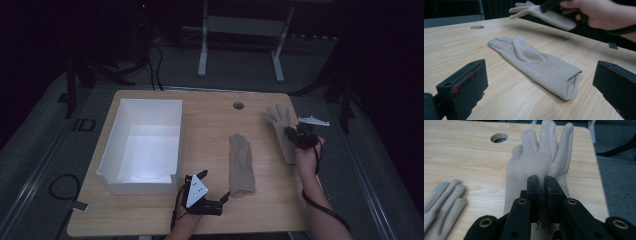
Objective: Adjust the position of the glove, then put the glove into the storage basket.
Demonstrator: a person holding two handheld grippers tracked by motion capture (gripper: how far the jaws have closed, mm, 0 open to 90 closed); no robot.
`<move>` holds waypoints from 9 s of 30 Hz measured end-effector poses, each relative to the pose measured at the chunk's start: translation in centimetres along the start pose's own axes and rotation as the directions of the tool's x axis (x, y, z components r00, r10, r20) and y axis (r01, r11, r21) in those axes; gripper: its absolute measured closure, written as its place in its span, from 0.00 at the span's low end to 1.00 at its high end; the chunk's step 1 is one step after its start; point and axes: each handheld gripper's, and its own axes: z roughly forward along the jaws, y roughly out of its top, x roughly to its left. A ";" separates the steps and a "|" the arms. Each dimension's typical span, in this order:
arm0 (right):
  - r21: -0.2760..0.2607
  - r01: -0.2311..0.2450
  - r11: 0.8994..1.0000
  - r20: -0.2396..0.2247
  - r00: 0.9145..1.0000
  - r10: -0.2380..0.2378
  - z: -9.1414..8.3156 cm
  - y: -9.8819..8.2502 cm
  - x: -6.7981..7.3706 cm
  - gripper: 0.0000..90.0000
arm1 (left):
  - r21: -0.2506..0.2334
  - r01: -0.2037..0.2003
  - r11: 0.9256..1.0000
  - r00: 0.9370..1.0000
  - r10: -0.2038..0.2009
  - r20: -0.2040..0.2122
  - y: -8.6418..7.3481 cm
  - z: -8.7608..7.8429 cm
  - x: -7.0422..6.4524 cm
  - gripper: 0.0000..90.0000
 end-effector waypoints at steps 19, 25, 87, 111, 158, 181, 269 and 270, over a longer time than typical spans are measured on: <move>-0.045 -0.099 0.994 0.098 0.990 0.103 -6.6 -4.7 3.2 0.92 | -0.002 -0.014 1.000 1.000 0.014 0.004 0.0 0.0 -0.2 0.00; 0.019 -0.121 0.992 0.091 0.989 0.119 -5.5 -7.1 3.5 0.92 | -0.002 -0.020 1.000 1.000 0.020 0.005 0.0 0.0 -0.2 0.00; 0.046 0.340 0.939 -0.310 0.899 -0.310 -3.4 -8.2 -1.0 0.58 | -0.009 -0.009 1.000 1.000 0.010 0.026 0.0 0.0 -0.2 0.00; 0.072 0.162 0.984 -0.115 0.981 -0.153 -5.2 -6.3 2.0 0.93 | -0.008 -0.016 1.000 1.000 0.016 0.025 0.0 0.0 -0.3 0.00; 0.074 0.078 0.994 -0.175 0.982 -0.064 -1.6 -4.5 15.2 0.92 | -0.007 -0.024 1.000 0.999 0.024 0.037 0.0 0.0 -0.4 0.00; 0.110 0.108 0.988 -0.258 0.963 -0.077 -1.0 -5.1 15.1 0.63 | 0.004 -0.041 0.999 0.998 0.041 0.055 0.0 0.2 -0.5 0.00; 0.240 0.089 0.967 -0.541 0.839 0.057 7.5 -2.5 9.0 0.65 | 0.232 -0.255 0.939 0.927 0.169 0.335 1.8 5.4 0.0 0.20; 0.232 0.103 0.967 -0.541 0.840 0.040 7.4 -2.5 9.2 0.69 | 0.235 -0.258 0.937 0.926 0.170 0.338 1.8 5.5 -0.1 0.20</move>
